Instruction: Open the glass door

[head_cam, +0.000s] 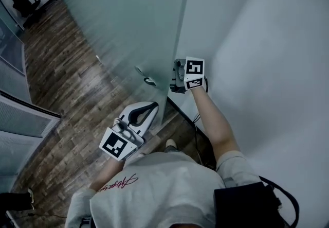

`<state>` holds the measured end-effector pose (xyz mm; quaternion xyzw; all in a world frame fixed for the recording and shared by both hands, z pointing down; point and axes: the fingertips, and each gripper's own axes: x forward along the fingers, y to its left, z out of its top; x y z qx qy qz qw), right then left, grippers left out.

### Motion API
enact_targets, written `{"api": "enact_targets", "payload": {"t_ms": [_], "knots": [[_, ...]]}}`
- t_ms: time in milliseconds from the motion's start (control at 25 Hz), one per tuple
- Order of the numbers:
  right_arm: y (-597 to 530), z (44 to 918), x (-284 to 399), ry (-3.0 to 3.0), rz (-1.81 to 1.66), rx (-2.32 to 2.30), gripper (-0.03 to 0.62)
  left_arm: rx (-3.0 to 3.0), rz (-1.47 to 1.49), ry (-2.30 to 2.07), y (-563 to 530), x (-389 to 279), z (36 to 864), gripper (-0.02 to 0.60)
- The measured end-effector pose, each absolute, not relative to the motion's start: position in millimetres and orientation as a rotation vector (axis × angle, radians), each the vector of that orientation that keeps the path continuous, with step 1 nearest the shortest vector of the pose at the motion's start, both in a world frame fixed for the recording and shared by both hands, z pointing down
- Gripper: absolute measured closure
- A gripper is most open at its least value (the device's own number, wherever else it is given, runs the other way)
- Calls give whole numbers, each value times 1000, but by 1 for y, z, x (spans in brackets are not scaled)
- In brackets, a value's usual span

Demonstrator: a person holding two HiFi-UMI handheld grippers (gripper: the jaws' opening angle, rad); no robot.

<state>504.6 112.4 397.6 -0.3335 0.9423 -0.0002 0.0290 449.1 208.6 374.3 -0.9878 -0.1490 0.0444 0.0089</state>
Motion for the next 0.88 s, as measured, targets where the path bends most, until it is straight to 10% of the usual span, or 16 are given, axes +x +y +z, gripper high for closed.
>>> {"api": "enact_targets", "payload": {"t_ms": [880], "knots": [[119, 393, 539, 2953, 18, -980, 490, -3124, 144, -276, 225, 494, 373, 565]]}}
